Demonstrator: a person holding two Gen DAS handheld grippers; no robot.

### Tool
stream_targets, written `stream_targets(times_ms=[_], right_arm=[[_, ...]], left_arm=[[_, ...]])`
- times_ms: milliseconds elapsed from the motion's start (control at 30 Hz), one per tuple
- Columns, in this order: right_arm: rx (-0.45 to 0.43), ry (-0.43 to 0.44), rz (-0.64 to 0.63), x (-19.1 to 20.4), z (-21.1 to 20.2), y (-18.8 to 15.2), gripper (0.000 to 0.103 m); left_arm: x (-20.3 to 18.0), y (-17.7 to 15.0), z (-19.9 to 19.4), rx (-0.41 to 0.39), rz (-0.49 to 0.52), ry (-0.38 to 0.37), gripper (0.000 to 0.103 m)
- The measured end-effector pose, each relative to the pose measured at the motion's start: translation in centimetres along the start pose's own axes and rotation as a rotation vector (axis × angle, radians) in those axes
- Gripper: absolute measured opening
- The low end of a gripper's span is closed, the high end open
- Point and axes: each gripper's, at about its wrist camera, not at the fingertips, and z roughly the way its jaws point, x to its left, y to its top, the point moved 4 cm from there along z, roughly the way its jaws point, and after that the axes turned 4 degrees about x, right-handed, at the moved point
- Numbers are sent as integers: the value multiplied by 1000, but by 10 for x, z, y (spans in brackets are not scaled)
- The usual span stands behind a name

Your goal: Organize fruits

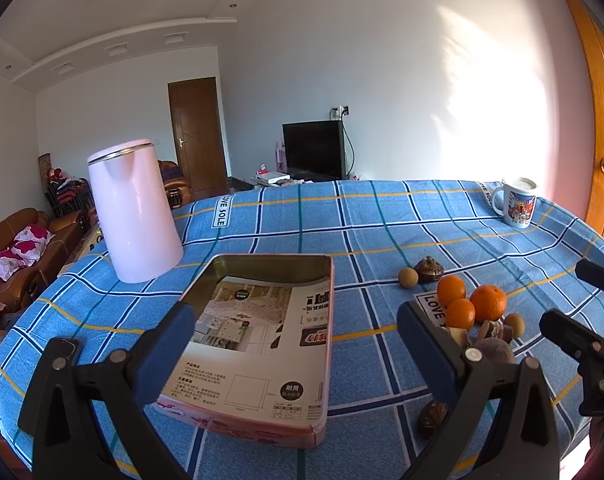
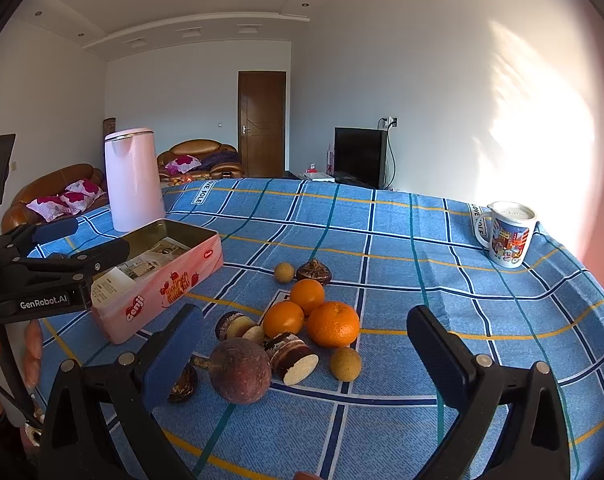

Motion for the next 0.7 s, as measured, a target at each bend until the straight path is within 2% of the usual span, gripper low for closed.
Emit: stream_targets(times_ms=[700], right_arm=[[5,10,-9,6,3,-6,102]], left_arm=[[-1,-2,1,10,0,-1,103]])
